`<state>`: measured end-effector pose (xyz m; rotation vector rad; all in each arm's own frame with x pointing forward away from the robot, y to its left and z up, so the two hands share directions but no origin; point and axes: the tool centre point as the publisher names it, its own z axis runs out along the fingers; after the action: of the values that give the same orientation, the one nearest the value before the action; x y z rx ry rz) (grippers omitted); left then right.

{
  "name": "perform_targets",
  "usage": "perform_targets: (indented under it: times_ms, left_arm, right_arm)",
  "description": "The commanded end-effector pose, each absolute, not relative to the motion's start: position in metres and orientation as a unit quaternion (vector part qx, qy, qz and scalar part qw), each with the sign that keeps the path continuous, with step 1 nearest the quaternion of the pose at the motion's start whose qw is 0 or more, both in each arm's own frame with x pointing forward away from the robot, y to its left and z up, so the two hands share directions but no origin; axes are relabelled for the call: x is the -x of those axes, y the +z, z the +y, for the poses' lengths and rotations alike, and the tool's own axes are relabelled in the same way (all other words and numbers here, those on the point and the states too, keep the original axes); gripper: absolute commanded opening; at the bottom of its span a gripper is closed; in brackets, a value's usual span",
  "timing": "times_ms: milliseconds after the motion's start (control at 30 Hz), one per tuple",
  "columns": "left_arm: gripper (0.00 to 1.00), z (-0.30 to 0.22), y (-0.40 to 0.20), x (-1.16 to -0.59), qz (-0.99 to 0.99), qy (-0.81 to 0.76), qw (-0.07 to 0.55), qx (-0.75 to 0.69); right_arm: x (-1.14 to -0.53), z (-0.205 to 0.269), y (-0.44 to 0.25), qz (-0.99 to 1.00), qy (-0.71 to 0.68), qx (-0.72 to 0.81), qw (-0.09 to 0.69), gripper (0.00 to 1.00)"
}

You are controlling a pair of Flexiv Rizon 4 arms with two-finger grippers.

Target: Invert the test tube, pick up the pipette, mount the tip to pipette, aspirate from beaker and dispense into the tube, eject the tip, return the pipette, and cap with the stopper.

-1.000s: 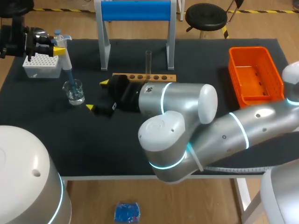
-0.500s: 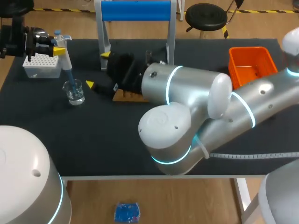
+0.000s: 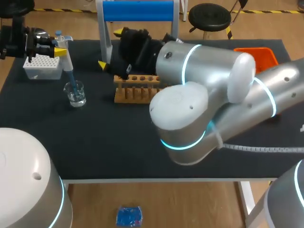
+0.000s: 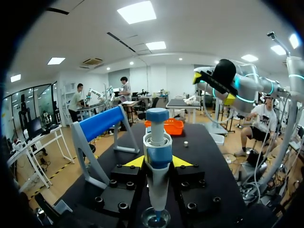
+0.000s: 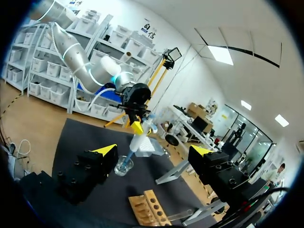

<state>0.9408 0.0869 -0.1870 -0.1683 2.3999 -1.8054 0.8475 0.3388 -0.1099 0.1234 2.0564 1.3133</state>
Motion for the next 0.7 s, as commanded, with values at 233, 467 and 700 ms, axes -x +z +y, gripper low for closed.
perform_targets:
  times_ms: [233,467,700]
  left_arm:
    - [0.0,0.088,-0.187,-0.942,0.796,-0.599,0.066,0.055]
    - [0.0,0.088,-0.187,-0.942,0.796,-0.599,0.066,0.055]
    - [0.0,0.088,-0.187,-0.942,0.796,-0.599,0.066,0.055]
  right_arm:
    - [-0.875,0.33,-0.09,0.818,0.528,0.063,0.219,1.0]
    - [-0.892,0.341,-0.087,0.827,0.522,0.092,0.19,1.0]
    - [-0.904,0.356,-0.088,0.83,0.523,0.1,0.168,1.0]
